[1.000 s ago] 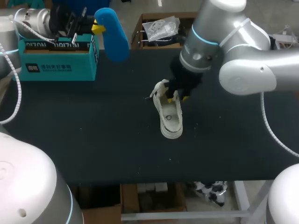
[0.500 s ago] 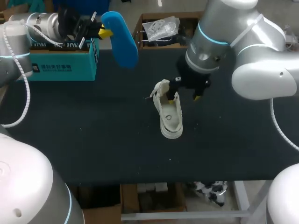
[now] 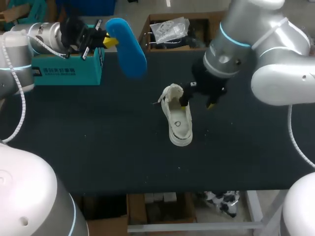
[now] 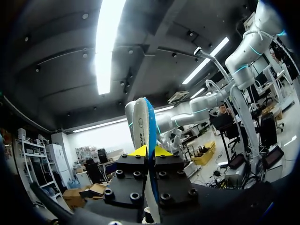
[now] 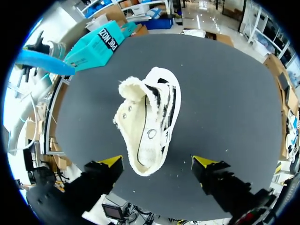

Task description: Open the shoe tongue, take the insole out of the shoe, put the insole back into the shoe, and pack the shoe into the shoebox

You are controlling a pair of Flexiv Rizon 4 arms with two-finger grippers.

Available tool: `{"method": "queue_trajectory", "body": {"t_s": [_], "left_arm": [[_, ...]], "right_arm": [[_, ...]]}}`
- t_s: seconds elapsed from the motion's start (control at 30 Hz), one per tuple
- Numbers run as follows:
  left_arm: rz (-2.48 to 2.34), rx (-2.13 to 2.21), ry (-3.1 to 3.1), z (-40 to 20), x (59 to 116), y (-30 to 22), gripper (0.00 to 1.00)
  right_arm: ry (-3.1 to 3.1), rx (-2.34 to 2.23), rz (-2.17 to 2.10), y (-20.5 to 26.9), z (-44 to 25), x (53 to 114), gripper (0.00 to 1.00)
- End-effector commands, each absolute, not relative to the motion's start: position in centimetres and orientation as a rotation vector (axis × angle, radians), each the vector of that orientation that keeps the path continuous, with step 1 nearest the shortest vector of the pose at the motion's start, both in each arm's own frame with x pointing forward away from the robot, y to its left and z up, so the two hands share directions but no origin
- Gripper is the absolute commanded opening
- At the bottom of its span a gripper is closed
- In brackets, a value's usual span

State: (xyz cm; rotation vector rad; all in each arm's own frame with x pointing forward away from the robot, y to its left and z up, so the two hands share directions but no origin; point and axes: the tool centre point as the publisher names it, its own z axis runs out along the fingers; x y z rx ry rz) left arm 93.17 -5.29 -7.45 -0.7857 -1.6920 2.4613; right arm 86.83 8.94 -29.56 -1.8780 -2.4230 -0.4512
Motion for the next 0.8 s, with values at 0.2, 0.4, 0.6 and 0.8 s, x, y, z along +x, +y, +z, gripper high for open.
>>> {"method": "queue_trajectory", "body": {"t_s": [0.2,0.4,0.6,0.8], "left_arm": [[2.65,-0.39,-1.836,-6.8,84.7,-7.3,0.0],[2.644,-0.114,-1.815,-6.6,83.2,-8.4,0.0],[2.644,-0.114,-1.815,-6.6,83.2,-8.4,0.0],[2.634,-0.02,-1.834,-7.2,83.2,-9.8,0.0]], "right_arm": [[-2.096,-1.982,-0.56,4.7,-27.7,82.7,1.0],[-2.024,-1.922,-0.56,5.9,-27.9,82.2,1.0],[-2.024,-1.922,-0.56,5.9,-27.9,82.2,1.0],[-1.88,-1.961,-0.479,6.1,-27.5,82.6,1.0]]}}
